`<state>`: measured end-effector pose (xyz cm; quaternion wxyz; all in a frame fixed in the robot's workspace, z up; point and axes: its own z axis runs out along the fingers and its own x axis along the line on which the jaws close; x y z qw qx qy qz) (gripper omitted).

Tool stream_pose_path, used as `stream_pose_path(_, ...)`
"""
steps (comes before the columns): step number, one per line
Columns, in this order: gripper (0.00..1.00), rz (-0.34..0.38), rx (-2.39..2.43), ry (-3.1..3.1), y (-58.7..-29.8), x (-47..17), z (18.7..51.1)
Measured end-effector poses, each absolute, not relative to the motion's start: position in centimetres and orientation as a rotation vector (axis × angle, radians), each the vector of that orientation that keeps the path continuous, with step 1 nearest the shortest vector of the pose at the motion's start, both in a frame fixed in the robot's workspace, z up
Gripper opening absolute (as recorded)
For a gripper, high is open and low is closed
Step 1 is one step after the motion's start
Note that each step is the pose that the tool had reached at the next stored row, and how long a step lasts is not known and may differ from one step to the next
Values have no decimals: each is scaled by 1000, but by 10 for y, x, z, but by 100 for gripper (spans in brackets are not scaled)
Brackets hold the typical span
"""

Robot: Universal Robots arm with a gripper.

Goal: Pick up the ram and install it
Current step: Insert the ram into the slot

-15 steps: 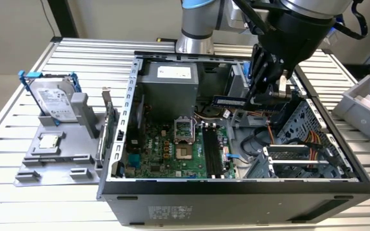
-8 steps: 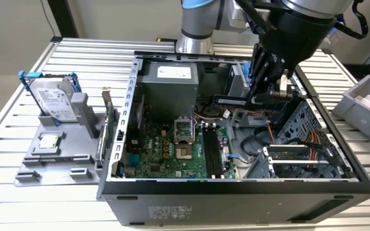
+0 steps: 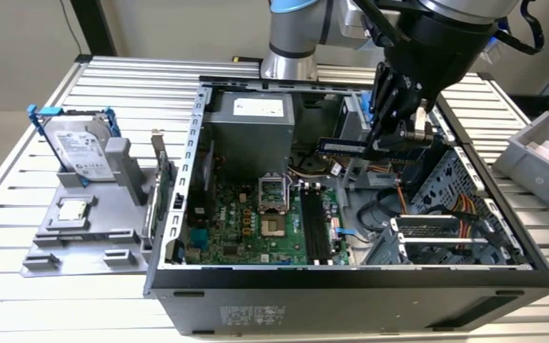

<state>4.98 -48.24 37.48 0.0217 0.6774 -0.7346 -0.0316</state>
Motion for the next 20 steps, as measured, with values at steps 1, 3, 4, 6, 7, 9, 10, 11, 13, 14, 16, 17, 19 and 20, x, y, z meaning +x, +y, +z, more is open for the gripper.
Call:
stream_pose_path(1,0,-98,2099,-2277,-482,50,375)
stream_pose_path(3,0,-98,2099,-2277,-482,50,376)
stream_pose_path(4,0,-98,2099,-2276,-482,50,376)
stream_pose_path(6,0,-98,2099,-2276,-482,50,376)
stream_pose_path(7,0,-98,2099,-2277,-482,50,376)
stream_pose_path(9,0,-98,2099,-2277,-482,50,376)
stream_pose_path(10,0,-98,2099,-2276,-482,50,376)
stream_pose_path(11,0,-98,2099,-2277,-482,50,376)
stream_pose_path(13,0,-98,2097,-2278,-482,50,376)
stream_pose_path(14,0,-98,2095,-2281,-482,50,376)
stream_pose_path(16,0,-98,2088,-2287,-482,50,376)
stream_pose_path(17,0,-98,2084,-2291,-482,50,376)
stream_pose_path(19,0,-98,2075,-2299,-482,50,376)
stream_pose_path(20,0,-99,2071,-2303,-482,50,376)
